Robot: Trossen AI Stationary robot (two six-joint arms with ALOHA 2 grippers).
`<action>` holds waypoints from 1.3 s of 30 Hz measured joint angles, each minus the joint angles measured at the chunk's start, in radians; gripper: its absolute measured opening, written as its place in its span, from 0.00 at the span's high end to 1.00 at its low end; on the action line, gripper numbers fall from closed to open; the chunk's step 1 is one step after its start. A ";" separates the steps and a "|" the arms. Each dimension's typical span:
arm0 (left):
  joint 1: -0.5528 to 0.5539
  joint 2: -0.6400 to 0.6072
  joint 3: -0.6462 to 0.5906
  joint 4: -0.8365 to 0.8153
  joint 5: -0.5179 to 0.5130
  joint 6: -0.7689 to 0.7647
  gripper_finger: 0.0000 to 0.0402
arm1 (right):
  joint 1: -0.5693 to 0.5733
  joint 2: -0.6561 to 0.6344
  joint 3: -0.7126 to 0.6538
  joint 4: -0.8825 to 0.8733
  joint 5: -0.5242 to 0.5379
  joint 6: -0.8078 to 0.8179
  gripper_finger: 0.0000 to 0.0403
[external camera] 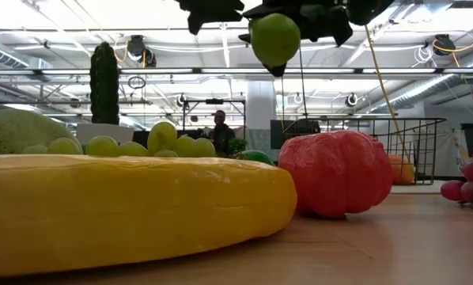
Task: Build produce basket
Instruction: Put the top right pear into the gold wire basket
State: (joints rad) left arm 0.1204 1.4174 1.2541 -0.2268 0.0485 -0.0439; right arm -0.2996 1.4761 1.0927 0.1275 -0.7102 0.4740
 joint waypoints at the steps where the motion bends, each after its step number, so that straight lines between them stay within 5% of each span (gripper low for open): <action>1: 0.001 -0.009 0.000 -0.004 -0.023 -0.024 0.61 | -0.007 0.000 0.000 -0.001 -0.008 -0.001 0.64; 5: 0.013 -0.048 -0.001 -0.023 -0.072 -0.114 0.43 | -0.038 0.000 0.000 -0.006 -0.052 -0.017 0.64; 10: 0.047 -0.096 -0.001 -0.100 -0.086 -0.258 0.33 | -0.087 -0.010 0.000 -0.044 -0.058 -0.022 0.64; 20: 0.067 -0.138 -0.002 -0.401 -0.076 -0.479 0.42 | -0.253 -0.108 0.000 -0.309 0.057 -0.194 0.63; 39: 0.035 -0.128 -0.002 -0.429 -0.057 -0.506 0.52 | -0.457 -0.191 0.001 -0.880 0.639 -0.367 0.62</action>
State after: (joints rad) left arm 0.1551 1.2892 1.2526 -0.6559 -0.0086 -0.5500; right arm -0.7562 1.2854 1.0939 -0.7528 -0.0711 0.1073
